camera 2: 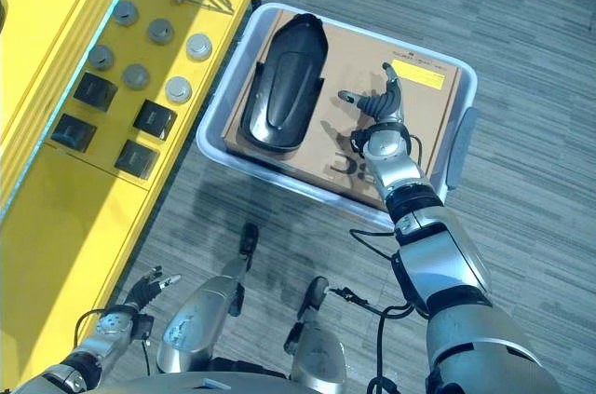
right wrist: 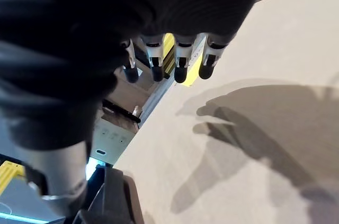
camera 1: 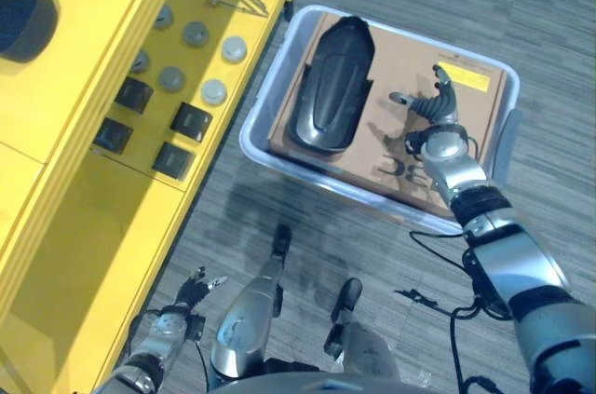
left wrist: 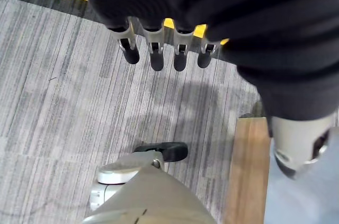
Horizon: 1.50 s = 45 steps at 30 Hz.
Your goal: Move parts from the plastic box to the shelf.
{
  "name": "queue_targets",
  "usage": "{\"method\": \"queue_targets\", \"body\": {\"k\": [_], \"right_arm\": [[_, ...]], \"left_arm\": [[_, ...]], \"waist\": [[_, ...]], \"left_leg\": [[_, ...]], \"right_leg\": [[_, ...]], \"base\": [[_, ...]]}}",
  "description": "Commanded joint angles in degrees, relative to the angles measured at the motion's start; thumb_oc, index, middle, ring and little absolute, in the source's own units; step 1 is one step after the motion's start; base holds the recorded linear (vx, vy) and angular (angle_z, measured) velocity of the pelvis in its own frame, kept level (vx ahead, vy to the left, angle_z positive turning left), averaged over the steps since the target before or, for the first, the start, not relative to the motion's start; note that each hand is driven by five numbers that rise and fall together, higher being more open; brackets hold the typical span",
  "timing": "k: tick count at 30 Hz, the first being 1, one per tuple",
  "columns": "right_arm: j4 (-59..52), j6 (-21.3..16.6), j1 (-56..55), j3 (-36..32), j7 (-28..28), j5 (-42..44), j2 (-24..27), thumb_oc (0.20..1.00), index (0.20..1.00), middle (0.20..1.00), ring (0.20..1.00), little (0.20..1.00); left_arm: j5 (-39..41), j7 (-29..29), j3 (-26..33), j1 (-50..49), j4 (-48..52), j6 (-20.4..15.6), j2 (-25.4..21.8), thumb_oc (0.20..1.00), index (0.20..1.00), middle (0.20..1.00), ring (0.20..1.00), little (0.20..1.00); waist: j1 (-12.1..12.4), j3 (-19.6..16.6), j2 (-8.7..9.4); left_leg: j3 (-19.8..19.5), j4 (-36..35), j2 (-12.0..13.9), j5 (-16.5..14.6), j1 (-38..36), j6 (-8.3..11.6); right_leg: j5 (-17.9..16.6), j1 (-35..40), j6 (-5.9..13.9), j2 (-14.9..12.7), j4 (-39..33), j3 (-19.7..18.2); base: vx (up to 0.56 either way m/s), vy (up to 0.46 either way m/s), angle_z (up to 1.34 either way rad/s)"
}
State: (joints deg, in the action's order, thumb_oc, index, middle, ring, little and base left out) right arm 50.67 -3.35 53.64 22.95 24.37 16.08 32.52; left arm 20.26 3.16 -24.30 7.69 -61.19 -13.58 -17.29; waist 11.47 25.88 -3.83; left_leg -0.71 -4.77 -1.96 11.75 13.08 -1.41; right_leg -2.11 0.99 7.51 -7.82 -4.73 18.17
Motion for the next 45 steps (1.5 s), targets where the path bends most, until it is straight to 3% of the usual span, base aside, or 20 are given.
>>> {"method": "queue_targets", "body": {"k": [1,9,20,25,26,27,29,32,37,41,45], "right_arm": [[-0.90,-3.91,4.96,3.27,3.54,-2.39,3.77,1.000,1.000,1.000,1.000,1.000],[-6.15,-5.03,6.26,2.44,7.90,-7.65,2.43,1.000,1.000,1.000,1.000,1.000],[-2.33,3.40,8.99,8.41,0.67,-10.70,1.87,1.000,1.000,1.000,1.000,1.000],[3.75,9.80,12.90,12.42,-5.70,-12.70,2.13,1.000,1.000,1.000,1.000,1.000],[4.91,14.07,13.71,13.79,-9.13,-14.24,2.04,0.715,0.715,0.715,0.715,0.715],[6.55,17.81,14.03,15.85,-12.88,-15.38,2.02,0.200,0.200,0.200,0.200,0.200],[8.76,22.18,14.13,17.68,-17.97,-18.49,1.98,0.200,0.200,0.200,0.200,0.200],[13.81,27.18,14.07,20.31,-20.79,-21.45,1.83,0.200,0.200,0.200,0.200,0.200],[18.64,30.60,13.14,19.69,-20.59,-18.24,2.34,0.200,0.200,0.200,0.200,0.200],[20.15,28.84,11.04,17.27,-17.87,-14.90,3.41,0.200,0.200,0.200,0.200,0.200],[18.87,19.01,5.81,11.49,-11.89,-9.57,6.65,0.200,0.200,0.200,0.200,0.200]], "left_arm": [[2.10,-0.93,-3.22,2.11,-0.51,-1.25,0.08,1.000,1.000,1.000,1.000,1.000],[2.47,-0.71,-3.94,2.38,0.25,0.12,1.40,1.000,1.000,1.000,1.000,1.000],[3.94,-0.38,-4.58,2.52,0.34,1.13,2.12,1.000,1.000,1.000,1.000,1.000],[4.94,0.73,-5.61,3.84,0.89,1.05,2.32,1.000,1.000,1.000,1.000,1.000],[5.44,0.93,-5.66,4.18,1.26,1.40,2.20,1.000,1.000,1.000,1.000,1.000],[5.46,1.14,-5.44,4.37,1.61,1.67,2.03,1.000,1.000,1.000,1.000,1.000],[5.38,1.18,-5.45,4.61,1.74,1.96,1.60,1.000,1.000,1.000,1.000,1.000],[5.01,0.79,-5.41,4.83,0.97,1.39,1.06,1.000,1.000,1.000,1.000,1.000],[4.34,-0.38,-5.08,4.45,0.66,0.35,0.21,1.000,1.000,1.000,1.000,1.000],[3.25,-0.56,-4.55,3.85,0.97,-0.98,-0.10,1.000,1.000,1.000,1.000,1.000],[2.51,-0.09,-4.20,2.69,3.14,-4.35,-1.03,1.000,1.000,1.000,1.000,1.000]], "waist": [[0.18,-1.43,-0.96],[-0.60,-1.12,-1.73],[-0.43,0.09,-2.10],[0.31,1.97,-1.86],[0.49,2.30,-1.85],[0.74,2.69,-1.82],[1.11,2.78,-1.65],[1.71,2.54,-1.56],[2.33,1.43,-1.63],[2.37,0.46,-1.58],[1.52,-1.25,-1.00]], "left_leg": [[0.97,-0.23,3.96,-8.20,-2.20,5.05],[0.86,-0.23,3.71,-8.43,-2.64,4.88],[0.82,-0.23,3.70,-8.22,-2.30,4.95],[0.79,-0.23,3.76,-7.72,-0.57,5.05],[0.69,-0.23,3.74,-7.63,-0.33,5.10],[0.77,-0.23,3.78,-7.64,-0.36,5.14],[0.72,-0.23,3.80,-7.53,-0.19,5.18],[0.62,-0.23,3.80,-7.42,-0.36,5.06],[0.40,-0.23,3.61,-7.62,-1.05,4.92],[0.12,-0.23,3.51,-7.90,-1.80,4.93],[0.17,-0.23,3.74,-8.54,-3.64,5.21]], "right_leg": [[2.72,-4.97,-1.32,-3.16,2.94,-0.13],[2.80,-5.87,-1.29,-3.49,4.12,-0.24],[2.23,-6.98,-1.02,-3.96,4.50,-0.20],[1.89,-8.56,-0.71,-3.83,4.87,0.40],[1.88,-8.77,-0.67,-3.87,4.95,0.67],[2.02,-8.67,-0.60,-4.00,5.13,0.92],[2.00,-8.63,-0.46,-4.11,5.22,1.46],[1.95,-8.33,-0.34,-4.46,5.46,2.20],[1.78,-7.23,-0.23,-4.89,4.99,2.98],[1.65,-6.26,-0.21,-4.94,4.47,3.17],[1.44,-4.26,-0.04,-4.89,3.61,3.17]], "base": [[-0.01,0.040,0.08],[0.00,0.049,0.04],[-0.01,0.049,0.00],[-0.06,0.039,0.01],[-0.03,0.032,0.04],[-0.02,0.028,0.06],[-0.01,0.007,0.02],[-0.01,-0.003,0.07],[-0.01,-0.010,0.13],[-0.01,-0.023,0.05],[-0.01,-0.067,0.01]]}}
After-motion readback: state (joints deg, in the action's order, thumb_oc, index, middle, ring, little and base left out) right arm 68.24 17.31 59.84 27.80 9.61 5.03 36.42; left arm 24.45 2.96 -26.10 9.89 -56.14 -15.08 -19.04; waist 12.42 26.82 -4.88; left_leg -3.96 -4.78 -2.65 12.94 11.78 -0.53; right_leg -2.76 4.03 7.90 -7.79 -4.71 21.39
